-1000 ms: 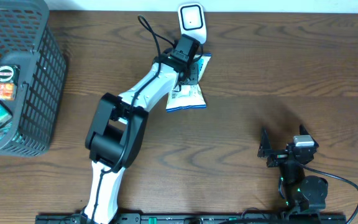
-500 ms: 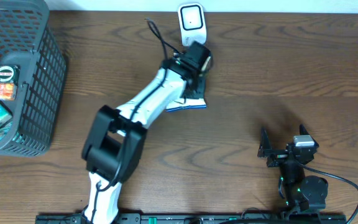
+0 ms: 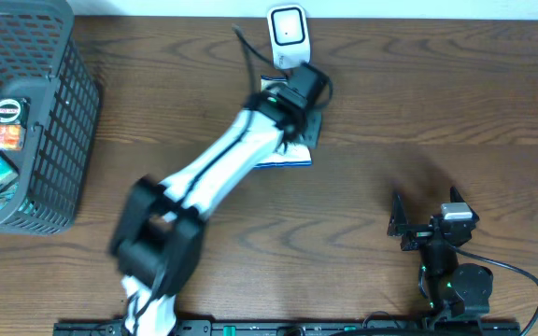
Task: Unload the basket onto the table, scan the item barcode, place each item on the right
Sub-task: 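Release the snack bag beside the scanner and withdraw the left gripper, then reach into the basket and grasp the green tissue pack with the left gripper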
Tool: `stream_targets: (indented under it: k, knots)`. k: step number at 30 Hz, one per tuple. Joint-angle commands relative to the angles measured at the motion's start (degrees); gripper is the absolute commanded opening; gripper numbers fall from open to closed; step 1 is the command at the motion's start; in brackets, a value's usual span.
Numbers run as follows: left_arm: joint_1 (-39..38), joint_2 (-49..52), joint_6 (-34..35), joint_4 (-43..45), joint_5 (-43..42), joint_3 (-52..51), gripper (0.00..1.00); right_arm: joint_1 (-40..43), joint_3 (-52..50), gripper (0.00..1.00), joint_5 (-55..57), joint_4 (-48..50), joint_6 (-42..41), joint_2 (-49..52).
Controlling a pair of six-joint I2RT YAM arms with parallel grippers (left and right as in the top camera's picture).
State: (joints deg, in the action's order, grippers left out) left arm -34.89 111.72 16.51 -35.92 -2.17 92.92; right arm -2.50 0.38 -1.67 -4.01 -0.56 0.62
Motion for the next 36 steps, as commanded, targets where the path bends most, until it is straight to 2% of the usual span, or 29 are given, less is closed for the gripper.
stream_targets:
  k: [1, 3, 6, 8, 9, 10, 13, 15, 21, 29, 31, 34, 36]
  knots:
    - [4.83, -12.02, -2.64, 4.74, 13.64, 0.76, 0.31, -0.59, -0.09, 0.99, 0.07, -0.26, 0.42, -0.31]
    - [9.01, -16.48, -3.67, 8.98, 18.27, 0.76, 0.37, -0.59, -0.09, 0.99, 0.07, -0.26, 0.42, -0.31]
    - [15.82, -20.61, -5.9, 13.16, 18.58, 0.76, 0.53, -0.59, -0.09, 0.99, 0.07, -0.26, 0.42, -0.31]
    - [25.55, -23.34, -7.08, 16.94, 18.56, 0.76, 0.66, -0.59, -0.09, 0.99, 0.07, -0.26, 0.42, -0.31]
    - [28.79, -23.74, -7.08, 17.88, 18.56, 0.76, 0.67, -0.59, -0.09, 0.99, 0.07, -0.26, 0.42, -0.31]
    - [35.23, -23.87, -7.06, 19.02, 18.56, 0.76, 0.68, -0.59, -0.09, 0.99, 0.07, -0.26, 0.42, -0.31]
    - [44.59, -23.28, -7.06, 18.6, 18.56, 0.74, 0.76, -0.59, -0.09, 0.99, 0.07, -0.26, 0.42, -0.31]
    - [51.65, -22.43, -7.06, 17.29, 18.56, 0.72, 0.77, -0.59, -0.09, 0.99, 0.07, -0.26, 0.42, -0.31]
    - [63.76, -19.17, -7.06, 12.17, 18.53, 0.7, 0.77, -0.59, -0.09, 0.99, 0.07, -0.28, 0.42, -0.31]
    - [70.42, -5.42, -7.52, 2.1, 18.69, 0.63, 0.77, -0.59, -0.09, 0.99, 0.07, -0.26, 0.42, -0.31]
    - [70.75, -2.78, -4.59, 0.55, 21.18, 0.63, 0.78, -0.59, -0.09, 0.99, 0.07, -0.28, 0.42, -0.31]
    - [70.77, 2.01, 5.92, -4.13, 30.71, 0.63, 0.8, -0.59, -0.09, 0.99, 0.07, -0.28, 0.42, -0.31]
    - [70.79, 3.74, 8.9, -5.7, 31.21, 0.63, 0.8, -0.59, -0.09, 0.99, 0.07, -0.28, 0.42, -0.31]
